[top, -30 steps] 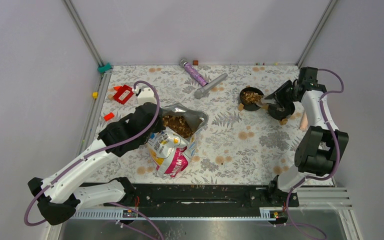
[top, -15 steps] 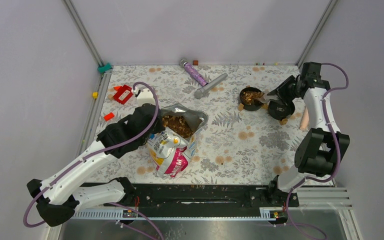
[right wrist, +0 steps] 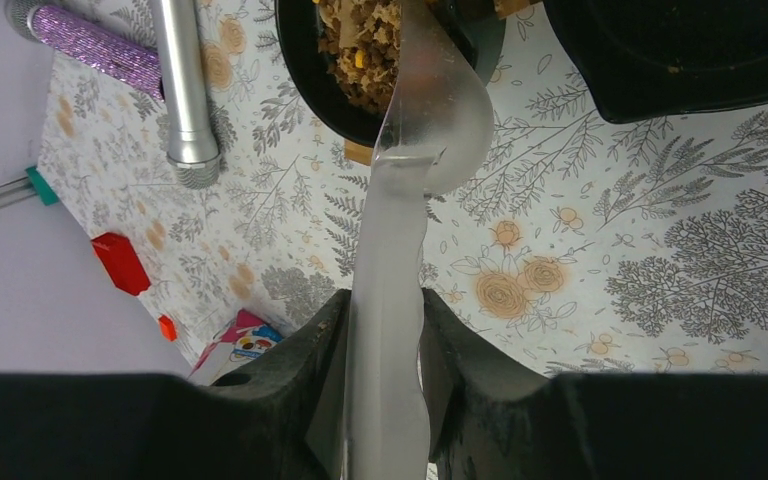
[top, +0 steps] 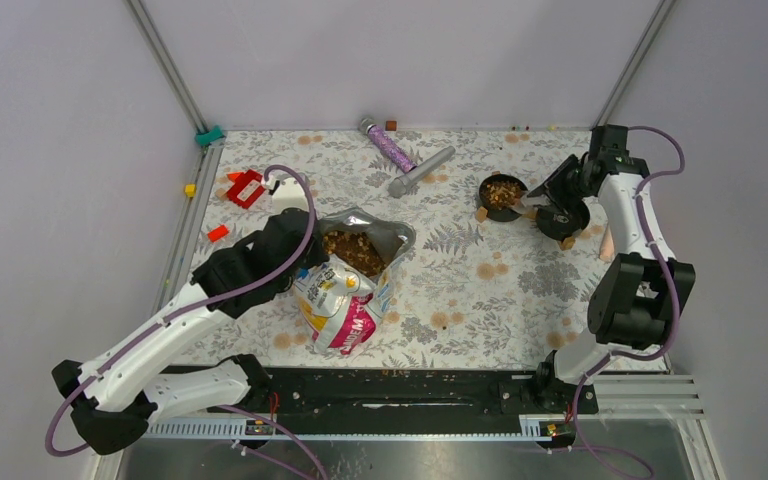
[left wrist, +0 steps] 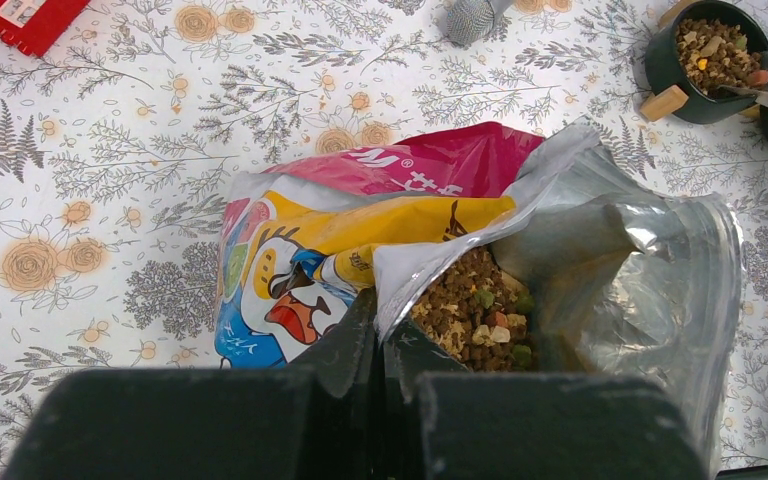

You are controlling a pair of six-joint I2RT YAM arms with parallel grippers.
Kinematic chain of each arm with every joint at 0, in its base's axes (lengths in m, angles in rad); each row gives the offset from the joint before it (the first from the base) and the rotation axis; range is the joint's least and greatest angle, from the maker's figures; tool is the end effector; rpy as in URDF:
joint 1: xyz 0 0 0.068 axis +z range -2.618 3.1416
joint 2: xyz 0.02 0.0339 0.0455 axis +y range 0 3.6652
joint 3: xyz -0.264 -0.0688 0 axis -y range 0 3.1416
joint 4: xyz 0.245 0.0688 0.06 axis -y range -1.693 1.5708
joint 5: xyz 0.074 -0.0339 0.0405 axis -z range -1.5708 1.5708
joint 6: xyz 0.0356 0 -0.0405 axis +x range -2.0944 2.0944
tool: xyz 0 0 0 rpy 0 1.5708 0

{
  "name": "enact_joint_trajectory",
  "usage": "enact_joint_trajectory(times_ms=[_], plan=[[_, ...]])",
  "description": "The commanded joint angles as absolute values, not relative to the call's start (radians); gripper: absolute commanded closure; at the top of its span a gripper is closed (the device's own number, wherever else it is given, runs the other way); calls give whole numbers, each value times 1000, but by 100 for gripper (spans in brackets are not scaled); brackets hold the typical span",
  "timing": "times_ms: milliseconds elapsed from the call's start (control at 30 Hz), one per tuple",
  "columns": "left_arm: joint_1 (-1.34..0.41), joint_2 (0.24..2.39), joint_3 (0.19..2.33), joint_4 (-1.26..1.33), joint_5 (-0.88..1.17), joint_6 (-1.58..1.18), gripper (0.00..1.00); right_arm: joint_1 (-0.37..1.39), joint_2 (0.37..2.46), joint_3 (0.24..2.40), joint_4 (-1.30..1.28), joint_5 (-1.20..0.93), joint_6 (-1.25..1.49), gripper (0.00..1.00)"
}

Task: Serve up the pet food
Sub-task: Pour the pet food into the pet food bowl.

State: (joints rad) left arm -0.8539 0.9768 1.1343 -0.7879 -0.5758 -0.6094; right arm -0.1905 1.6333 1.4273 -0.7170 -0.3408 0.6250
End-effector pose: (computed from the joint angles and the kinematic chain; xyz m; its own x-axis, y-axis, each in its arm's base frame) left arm 0.1386 -0.1295 0.3687 -0.5141 -0.1408 -0.8461 0.0598 0.9781 -0.1992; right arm 0.3493 -0.0552 0.2998 -0.6464 0.6863 -0.3334 0.4422 0.6931 0.5692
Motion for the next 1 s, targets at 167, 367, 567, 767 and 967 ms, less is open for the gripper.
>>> enact_joint_trajectory(times_ms=[167, 367, 567, 767, 967], plan=[[-860, 930, 1150, -684, -555, -611, 100, -167, 1552, 1455, -761, -209, 580, 100], [-859, 931, 1150, -684, -558, -609, 100, -166, 1508, 1430, -740, -198, 567, 100], [-860, 931, 1149, -684, -558, -608, 100, -157, 1487, 1431, -751, -190, 530, 100], [-859, 925, 1151, -685, -560, -606, 100, -143, 1485, 1448, -792, -145, 485, 100], [-859, 925, 1151, -685, -559, -606, 100, -121, 1507, 1459, -779, -173, 456, 100]])
